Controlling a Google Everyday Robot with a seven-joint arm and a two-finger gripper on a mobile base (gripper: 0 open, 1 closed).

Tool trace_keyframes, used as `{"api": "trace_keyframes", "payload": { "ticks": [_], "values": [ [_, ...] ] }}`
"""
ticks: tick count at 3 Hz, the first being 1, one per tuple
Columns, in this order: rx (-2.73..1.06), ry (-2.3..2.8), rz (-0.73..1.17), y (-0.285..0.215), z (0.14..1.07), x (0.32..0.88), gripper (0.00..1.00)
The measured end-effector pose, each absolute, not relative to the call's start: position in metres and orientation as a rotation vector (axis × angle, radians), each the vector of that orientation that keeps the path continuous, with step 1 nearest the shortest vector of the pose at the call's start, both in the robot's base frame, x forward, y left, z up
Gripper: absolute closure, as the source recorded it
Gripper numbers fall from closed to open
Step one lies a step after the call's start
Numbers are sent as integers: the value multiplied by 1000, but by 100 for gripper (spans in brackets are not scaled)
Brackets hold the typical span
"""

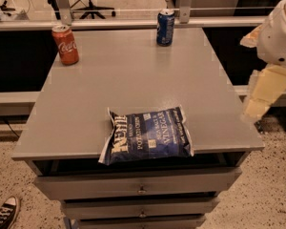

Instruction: Move pepsi can near blue chip bag

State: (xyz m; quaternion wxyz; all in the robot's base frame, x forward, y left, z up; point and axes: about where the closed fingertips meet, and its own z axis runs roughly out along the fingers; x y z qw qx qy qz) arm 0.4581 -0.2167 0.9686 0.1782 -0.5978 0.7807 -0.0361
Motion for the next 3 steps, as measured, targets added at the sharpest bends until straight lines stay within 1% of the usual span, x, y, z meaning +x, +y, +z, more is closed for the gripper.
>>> {"api": "trace_keyframes", "payload": {
  "ticks": [2,3],
  "values": [
    [-1441,2000,-35,-192,913,632,0],
    [-1330,1903,31,-171,904,701,0]
  ]
}}
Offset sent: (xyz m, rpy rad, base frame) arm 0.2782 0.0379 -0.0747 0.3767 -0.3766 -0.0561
